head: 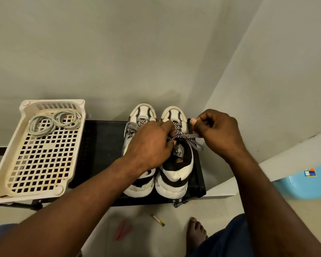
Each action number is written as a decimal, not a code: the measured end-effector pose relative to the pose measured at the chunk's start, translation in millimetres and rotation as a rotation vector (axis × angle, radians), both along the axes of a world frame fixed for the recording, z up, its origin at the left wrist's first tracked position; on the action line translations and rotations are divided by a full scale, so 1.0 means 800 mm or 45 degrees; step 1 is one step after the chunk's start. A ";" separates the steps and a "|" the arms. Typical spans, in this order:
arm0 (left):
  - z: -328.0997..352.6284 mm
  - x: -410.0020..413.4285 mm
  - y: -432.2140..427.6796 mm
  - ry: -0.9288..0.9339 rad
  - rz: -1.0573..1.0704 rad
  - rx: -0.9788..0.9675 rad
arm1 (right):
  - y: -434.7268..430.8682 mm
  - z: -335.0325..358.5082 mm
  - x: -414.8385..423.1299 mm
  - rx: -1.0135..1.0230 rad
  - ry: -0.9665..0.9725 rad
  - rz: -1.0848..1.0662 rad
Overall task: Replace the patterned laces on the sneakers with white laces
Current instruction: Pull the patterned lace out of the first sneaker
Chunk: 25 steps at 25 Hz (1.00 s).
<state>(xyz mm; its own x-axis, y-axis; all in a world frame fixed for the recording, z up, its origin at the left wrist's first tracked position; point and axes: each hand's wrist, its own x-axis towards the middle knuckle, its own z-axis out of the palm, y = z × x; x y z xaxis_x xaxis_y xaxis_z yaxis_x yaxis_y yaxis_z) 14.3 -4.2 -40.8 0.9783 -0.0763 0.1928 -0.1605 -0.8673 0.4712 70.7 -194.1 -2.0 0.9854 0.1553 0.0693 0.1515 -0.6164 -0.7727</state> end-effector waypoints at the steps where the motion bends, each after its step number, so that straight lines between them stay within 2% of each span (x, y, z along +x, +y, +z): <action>1: 0.002 -0.002 0.001 -0.009 0.006 -0.024 | -0.002 0.001 0.000 -0.067 -0.011 0.052; 4: 0.006 -0.005 0.006 -0.061 0.028 -0.037 | -0.011 0.008 -0.001 -0.374 0.136 0.323; 6: 0.007 -0.005 0.014 -0.136 0.090 -0.069 | -0.016 0.017 -0.001 -0.490 0.122 0.423; 9: 0.006 0.004 0.025 -0.170 0.153 -0.166 | -0.018 0.015 -0.003 -0.374 0.023 0.415; 12: 0.004 0.014 0.027 -0.154 0.206 -0.263 | -0.007 0.002 -0.002 0.177 0.223 0.370; 16: 0.004 0.010 0.013 -0.078 0.116 -0.211 | 0.011 0.005 -0.001 1.254 0.446 0.331; 17: 0.004 0.008 0.008 -0.065 0.082 -0.166 | 0.013 0.008 0.000 1.427 0.492 0.278; 18: 0.003 0.005 0.003 -0.053 0.051 -0.109 | 0.013 0.010 0.001 1.446 0.474 0.203; 19: 0.002 0.004 -0.002 -0.047 0.023 -0.037 | 0.010 0.009 0.004 1.245 0.375 0.099; 21: 0.000 0.002 -0.008 -0.047 -0.007 0.080 | -0.002 0.009 0.007 0.333 0.082 -0.024; 22: -0.001 0.002 -0.009 -0.047 -0.010 0.103 | -0.007 0.009 0.005 -0.100 0.048 0.039; 23: -0.001 0.002 -0.009 -0.043 -0.008 0.108 | -0.010 0.008 0.001 -0.387 0.119 0.157; 25: 0.000 0.002 -0.009 -0.037 -0.007 0.094 | -0.017 0.005 -0.006 -0.632 0.236 0.362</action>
<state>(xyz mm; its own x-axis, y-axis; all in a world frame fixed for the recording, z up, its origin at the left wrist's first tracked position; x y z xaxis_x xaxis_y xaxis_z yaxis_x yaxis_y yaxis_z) 15.8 -11.7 -40.9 0.9718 -0.0969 0.2149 -0.1782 -0.8987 0.4008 65.9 -207.5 2.1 0.8894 0.3841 -0.2477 0.2535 -0.8655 -0.4320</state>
